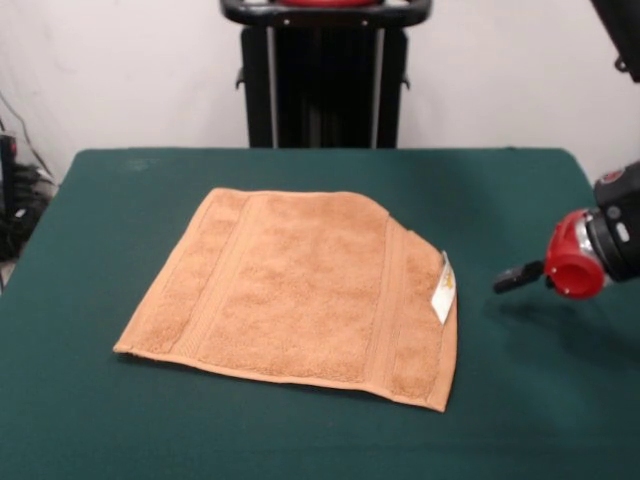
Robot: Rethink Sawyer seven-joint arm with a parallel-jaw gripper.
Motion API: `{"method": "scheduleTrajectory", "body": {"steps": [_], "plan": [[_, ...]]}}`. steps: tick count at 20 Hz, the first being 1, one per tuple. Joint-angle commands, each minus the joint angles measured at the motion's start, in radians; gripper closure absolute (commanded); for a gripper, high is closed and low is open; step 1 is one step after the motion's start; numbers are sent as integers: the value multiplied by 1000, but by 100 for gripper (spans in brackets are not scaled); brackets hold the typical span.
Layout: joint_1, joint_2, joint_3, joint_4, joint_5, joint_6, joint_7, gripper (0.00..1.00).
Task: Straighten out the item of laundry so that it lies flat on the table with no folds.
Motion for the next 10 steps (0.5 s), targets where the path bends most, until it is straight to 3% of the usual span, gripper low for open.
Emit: {"method": "scheduleTrajectory", "body": {"steps": [1,10], "plan": [[31,-61,-23,177,-39,15,-112,100],[17,-124,-46,295,-41,-45,-90,100]]}}
